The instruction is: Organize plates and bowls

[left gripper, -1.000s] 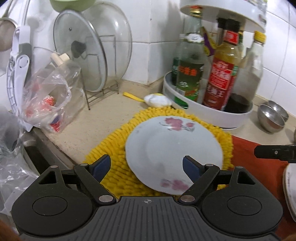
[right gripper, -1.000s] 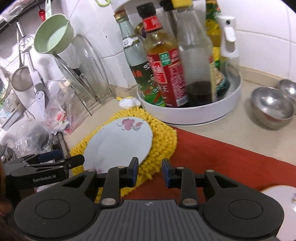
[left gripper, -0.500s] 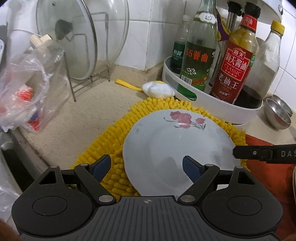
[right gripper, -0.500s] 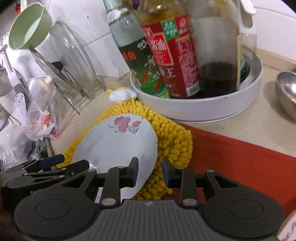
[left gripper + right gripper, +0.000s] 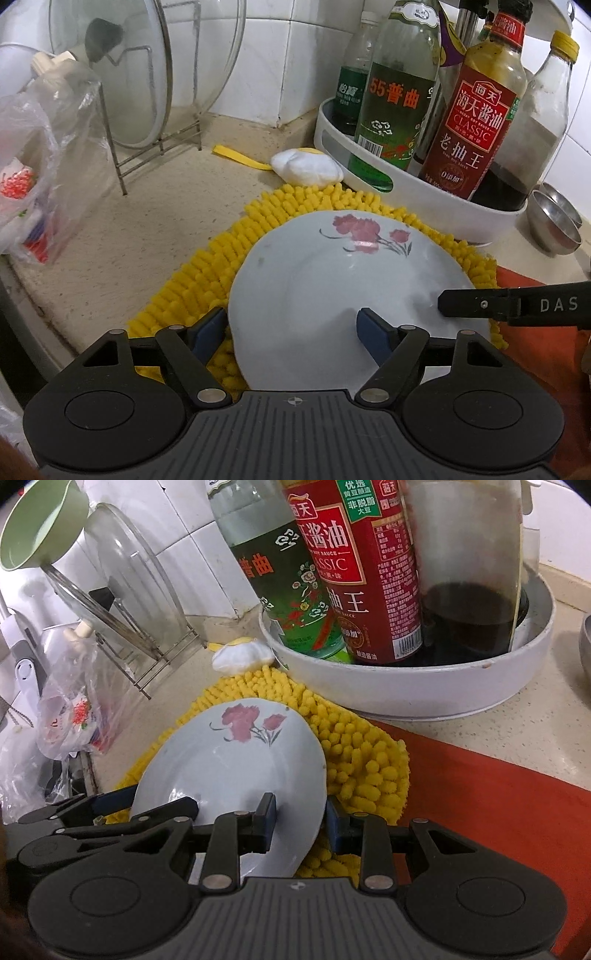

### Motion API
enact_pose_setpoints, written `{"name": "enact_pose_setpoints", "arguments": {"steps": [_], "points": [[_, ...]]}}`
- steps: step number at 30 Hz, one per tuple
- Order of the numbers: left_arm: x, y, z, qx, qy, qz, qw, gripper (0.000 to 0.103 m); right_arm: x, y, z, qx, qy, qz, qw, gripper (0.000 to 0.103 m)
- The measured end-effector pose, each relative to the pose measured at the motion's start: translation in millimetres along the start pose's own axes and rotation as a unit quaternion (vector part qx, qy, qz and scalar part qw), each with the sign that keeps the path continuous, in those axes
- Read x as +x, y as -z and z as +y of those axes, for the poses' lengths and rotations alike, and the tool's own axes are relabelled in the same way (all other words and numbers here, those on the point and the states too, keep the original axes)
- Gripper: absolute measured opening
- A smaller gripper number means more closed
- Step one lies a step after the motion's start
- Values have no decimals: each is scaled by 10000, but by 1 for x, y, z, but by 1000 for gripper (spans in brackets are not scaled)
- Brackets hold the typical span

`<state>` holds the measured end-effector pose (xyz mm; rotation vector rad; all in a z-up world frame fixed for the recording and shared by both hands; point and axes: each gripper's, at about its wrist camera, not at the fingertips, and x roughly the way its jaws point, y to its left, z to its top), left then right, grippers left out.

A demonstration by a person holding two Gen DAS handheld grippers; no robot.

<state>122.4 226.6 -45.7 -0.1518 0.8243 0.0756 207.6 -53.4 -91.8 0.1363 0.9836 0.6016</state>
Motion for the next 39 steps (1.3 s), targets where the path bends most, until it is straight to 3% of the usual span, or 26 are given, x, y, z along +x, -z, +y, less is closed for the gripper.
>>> {"name": "enact_pose_setpoints", "arguments": {"steps": [8, 19, 39], "points": [[7, 0, -8, -17, 8, -28, 10000, 91, 3, -1, -1, 63, -2, -31, 10000, 26], [-3, -2, -7, -170, 88, 82, 9998, 87, -9, 1, 2, 67, 58, -137, 9999, 25], [-20, -3, -40, 177, 302, -104, 9993, 86, -49, 11, -16, 407, 159, -512, 9977, 25]]}}
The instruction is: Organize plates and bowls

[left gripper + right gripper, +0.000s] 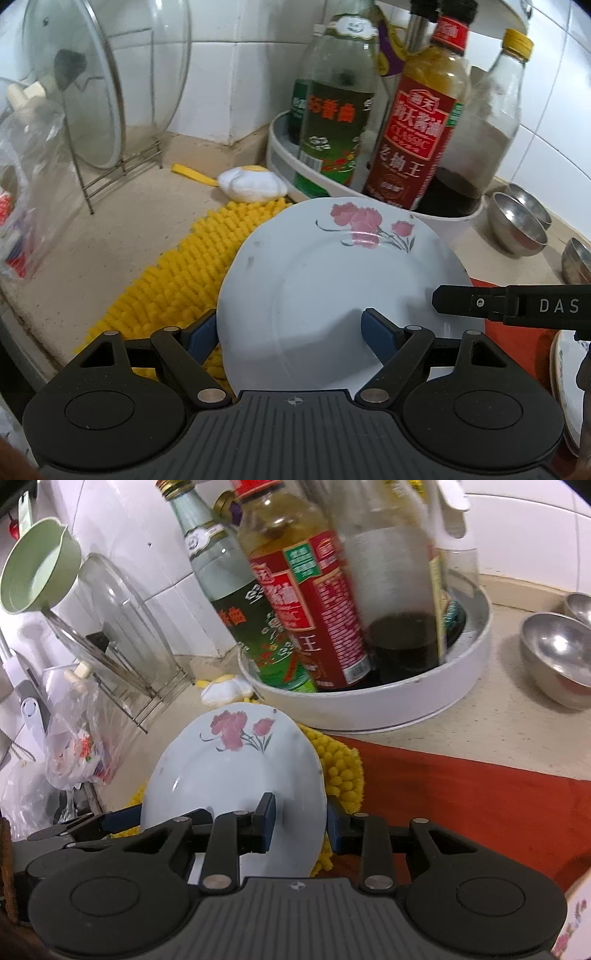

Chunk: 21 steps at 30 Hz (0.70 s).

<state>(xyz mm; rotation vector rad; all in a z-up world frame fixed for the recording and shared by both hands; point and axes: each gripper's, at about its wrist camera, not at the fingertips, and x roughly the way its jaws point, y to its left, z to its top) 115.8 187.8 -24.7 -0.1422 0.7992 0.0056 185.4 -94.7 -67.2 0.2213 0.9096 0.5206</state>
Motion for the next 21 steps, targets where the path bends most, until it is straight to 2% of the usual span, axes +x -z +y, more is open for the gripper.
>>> {"name": "enact_pose_setpoints", "arguments": {"steps": [21], "points": [[-4, 2, -61, 585, 460, -94, 9972, 86, -55, 14, -43, 476, 303, -397, 9976, 25]]}}
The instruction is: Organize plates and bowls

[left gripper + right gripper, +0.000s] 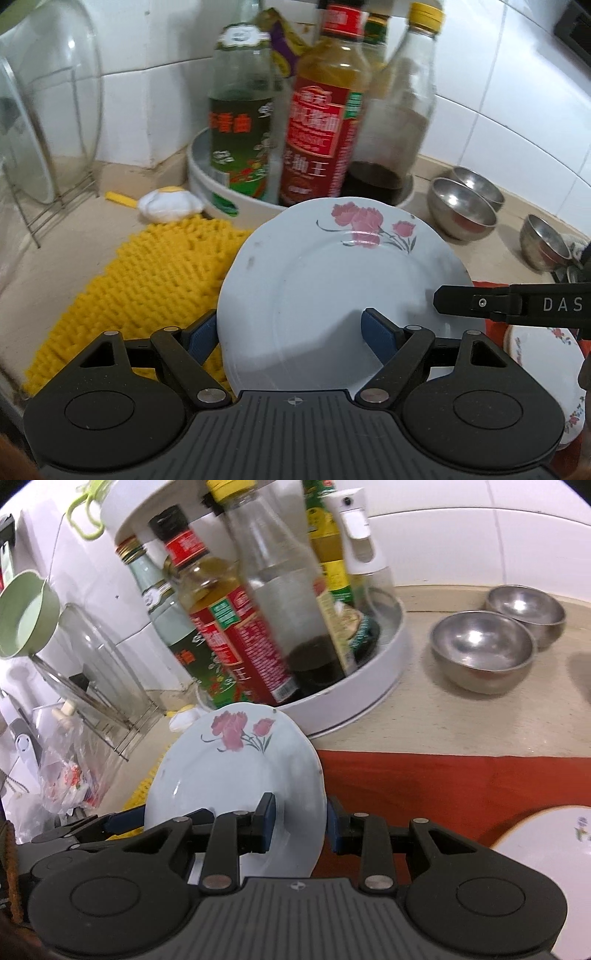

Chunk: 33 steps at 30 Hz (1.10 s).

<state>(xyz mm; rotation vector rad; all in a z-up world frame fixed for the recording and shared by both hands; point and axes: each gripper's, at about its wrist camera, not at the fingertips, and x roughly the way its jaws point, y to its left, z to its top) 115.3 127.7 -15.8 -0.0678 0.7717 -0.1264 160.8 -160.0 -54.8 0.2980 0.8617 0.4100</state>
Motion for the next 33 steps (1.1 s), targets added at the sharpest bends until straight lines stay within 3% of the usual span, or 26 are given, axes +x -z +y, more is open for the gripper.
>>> {"name": "enact_pose_setpoints", "arguments": {"steps": [16, 33], "points": [[9, -3, -71, 632, 590, 29, 9962, 86, -56, 12, -55, 535, 422, -323, 9972, 25], [18, 20, -157, 1354, 1392, 346, 9804, 86, -126, 52, -116, 1227, 1145, -474, 9847, 25]]}}
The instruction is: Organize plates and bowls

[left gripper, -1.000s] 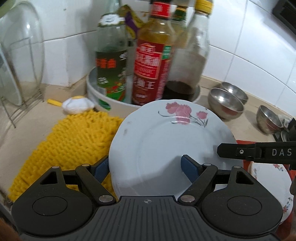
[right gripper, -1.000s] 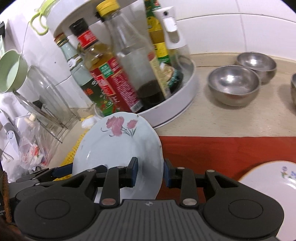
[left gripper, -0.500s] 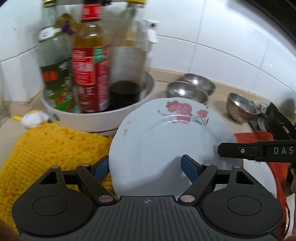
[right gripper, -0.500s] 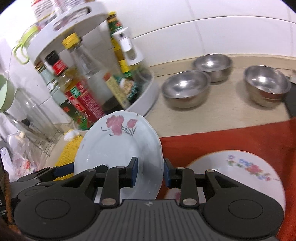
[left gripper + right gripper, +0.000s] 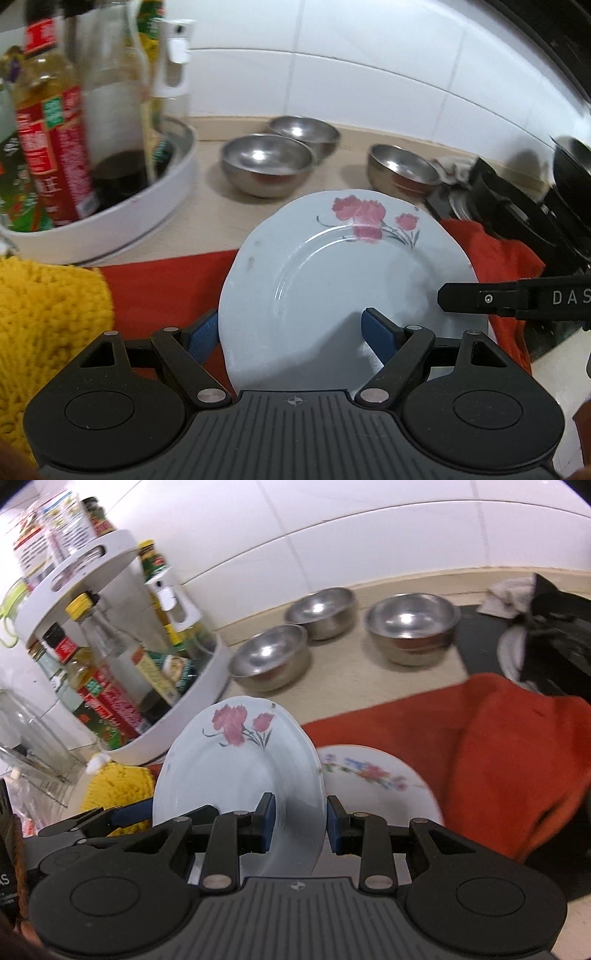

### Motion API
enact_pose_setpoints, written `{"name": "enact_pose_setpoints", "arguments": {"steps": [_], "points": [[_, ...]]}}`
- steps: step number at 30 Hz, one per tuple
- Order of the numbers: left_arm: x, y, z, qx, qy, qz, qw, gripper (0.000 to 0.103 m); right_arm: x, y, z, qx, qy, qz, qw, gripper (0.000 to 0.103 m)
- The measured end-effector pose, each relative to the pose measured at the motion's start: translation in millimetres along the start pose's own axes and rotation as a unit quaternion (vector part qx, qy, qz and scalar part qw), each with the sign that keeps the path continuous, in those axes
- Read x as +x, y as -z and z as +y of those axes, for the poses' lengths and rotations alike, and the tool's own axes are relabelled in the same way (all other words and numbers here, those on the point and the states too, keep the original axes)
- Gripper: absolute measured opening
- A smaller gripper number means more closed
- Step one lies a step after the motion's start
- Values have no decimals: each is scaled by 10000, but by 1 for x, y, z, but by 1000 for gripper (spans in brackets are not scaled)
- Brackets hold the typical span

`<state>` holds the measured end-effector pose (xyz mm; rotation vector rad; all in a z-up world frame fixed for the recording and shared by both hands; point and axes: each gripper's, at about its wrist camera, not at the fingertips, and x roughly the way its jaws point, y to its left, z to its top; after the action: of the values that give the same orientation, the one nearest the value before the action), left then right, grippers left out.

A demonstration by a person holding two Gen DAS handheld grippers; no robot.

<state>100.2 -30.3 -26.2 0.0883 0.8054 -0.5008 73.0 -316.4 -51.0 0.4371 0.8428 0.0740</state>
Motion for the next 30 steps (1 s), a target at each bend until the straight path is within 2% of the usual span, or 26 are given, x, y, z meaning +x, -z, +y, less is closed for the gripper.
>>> {"name": "enact_pose_setpoints", "arguments": {"steps": [10, 17, 24, 30], "points": [[17, 6, -30, 281, 186, 213, 9992, 85, -9, 9, -33, 271, 307, 61, 9991, 25], [27, 6, -38, 301, 246, 324, 9987, 78, -7, 9, -51, 360, 457, 92, 9983, 25], [20, -1, -42, 440, 185, 32, 9989, 78, -5, 5, -62, 288, 513, 62, 9982, 25], [18, -11, -40, 329, 20, -120, 9994, 78, -11, -9, -61, 5, 447, -272, 9986, 26]]}}
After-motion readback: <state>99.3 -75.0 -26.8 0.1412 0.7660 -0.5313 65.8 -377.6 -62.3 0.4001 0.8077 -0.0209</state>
